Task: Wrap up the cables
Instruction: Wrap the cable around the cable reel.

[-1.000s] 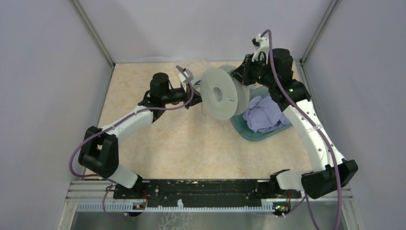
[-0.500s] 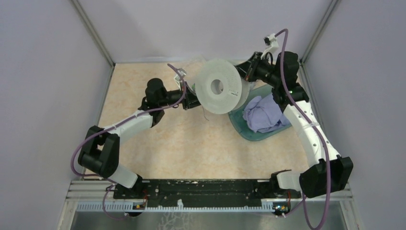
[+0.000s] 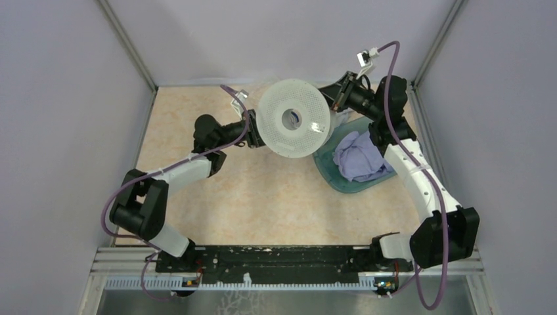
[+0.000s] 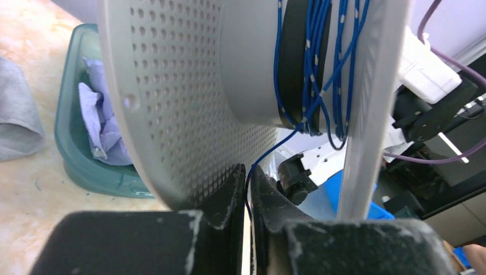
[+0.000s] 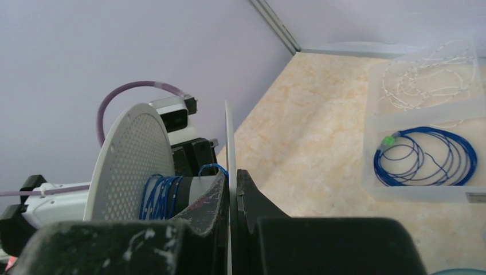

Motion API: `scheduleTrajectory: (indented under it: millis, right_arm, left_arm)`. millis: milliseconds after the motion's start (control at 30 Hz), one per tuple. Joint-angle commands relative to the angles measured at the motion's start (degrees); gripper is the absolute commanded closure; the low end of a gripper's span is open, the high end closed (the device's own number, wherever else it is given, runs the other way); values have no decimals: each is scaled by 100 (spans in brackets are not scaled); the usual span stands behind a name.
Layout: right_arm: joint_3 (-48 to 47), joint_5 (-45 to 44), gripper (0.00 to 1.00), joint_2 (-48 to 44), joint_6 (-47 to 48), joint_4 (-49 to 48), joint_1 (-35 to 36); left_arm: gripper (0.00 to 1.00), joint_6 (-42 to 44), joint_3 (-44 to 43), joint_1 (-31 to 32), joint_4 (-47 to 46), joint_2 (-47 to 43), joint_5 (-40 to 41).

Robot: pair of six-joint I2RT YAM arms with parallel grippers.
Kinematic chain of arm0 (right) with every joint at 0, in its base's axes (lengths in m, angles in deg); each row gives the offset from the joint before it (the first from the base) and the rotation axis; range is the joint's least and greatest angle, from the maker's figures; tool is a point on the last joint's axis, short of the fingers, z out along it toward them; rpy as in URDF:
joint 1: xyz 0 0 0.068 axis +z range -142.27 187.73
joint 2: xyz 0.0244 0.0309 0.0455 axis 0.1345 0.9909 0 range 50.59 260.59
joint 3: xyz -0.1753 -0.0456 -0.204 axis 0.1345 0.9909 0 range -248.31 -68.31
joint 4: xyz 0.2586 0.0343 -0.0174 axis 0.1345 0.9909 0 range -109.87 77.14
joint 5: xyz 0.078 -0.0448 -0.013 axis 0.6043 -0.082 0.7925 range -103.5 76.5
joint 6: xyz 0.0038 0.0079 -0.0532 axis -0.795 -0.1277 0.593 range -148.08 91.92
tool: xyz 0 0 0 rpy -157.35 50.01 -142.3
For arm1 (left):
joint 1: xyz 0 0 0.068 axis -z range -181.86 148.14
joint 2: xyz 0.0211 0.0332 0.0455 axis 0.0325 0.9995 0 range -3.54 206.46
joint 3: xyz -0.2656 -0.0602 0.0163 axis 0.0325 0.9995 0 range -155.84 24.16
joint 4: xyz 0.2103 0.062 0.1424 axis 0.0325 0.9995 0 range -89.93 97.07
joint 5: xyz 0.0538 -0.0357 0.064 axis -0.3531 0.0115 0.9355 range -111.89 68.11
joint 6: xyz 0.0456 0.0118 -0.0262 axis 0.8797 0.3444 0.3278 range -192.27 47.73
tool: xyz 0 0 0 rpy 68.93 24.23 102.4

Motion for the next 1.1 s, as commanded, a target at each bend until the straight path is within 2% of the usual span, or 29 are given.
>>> scheduleTrajectory:
  millis: [0, 167, 300, 467, 767, 900, 1067]
  right_arm:
    - [132, 89, 100, 89, -466, -730, 99]
    - [250, 159, 100, 119, -658, -980, 98]
    - [190, 189, 100, 126, -707, -995, 80]
    - [77, 204, 100, 107, -803, -932, -144]
    - [-47, 278, 100, 126, -858, -810, -308]
    - [-47, 349, 100, 115, -909, -821, -449]
    - [-26, 399, 100, 116, -962, -873, -475]
  left_arm:
    - [84, -682, 11, 112, -1288, 129, -17]
    - [80, -889, -29, 128, -1433, 187, -31]
    - [75, -312, 38, 140, -938, 25, -117]
    - [63, 460, 346, 144, -430, -269, -143]
    - [47, 1113, 428, 152, -53, -376, -380]
    - [46, 1397, 428, 147, 198, -428, -438]
    - [56, 1525, 373, 151, 337, -370, -394]
